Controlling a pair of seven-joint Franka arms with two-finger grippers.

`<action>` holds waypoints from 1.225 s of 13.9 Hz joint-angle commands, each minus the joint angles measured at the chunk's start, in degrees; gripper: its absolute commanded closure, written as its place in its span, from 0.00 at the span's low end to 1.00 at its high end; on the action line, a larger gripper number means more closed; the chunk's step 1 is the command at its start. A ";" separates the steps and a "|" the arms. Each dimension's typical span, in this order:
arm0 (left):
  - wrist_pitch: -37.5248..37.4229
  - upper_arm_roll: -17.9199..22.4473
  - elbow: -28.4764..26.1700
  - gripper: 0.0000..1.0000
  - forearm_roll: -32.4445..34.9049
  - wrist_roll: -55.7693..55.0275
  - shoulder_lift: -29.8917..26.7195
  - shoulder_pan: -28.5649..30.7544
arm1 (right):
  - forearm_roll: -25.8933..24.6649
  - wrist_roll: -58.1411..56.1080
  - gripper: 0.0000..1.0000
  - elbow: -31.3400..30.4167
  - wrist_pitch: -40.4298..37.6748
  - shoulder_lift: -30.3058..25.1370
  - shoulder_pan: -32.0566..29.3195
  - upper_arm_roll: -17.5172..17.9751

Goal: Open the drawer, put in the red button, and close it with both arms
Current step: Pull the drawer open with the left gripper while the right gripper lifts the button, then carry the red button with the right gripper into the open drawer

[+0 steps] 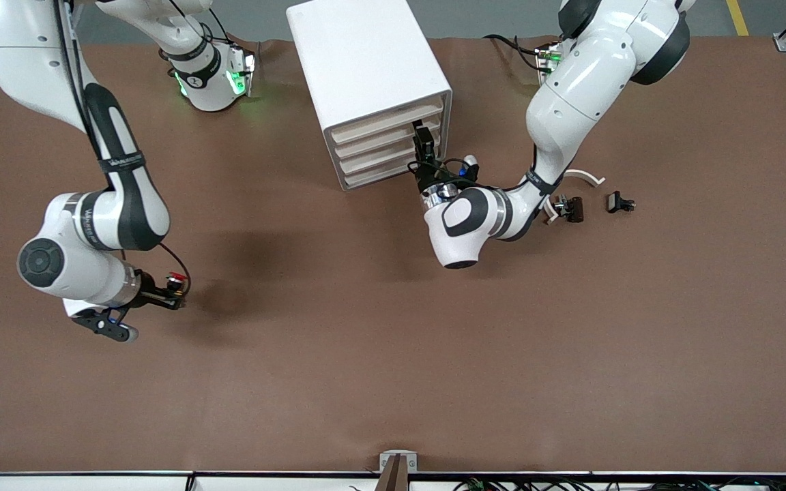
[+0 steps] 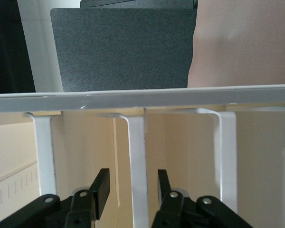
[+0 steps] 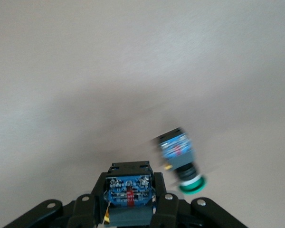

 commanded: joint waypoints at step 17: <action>0.56 0.42 0.65 0.93 -1.73 -0.44 -0.14 4.09 | 0.42 20.08 1.00 0.85 -0.75 -0.76 9.89 -0.44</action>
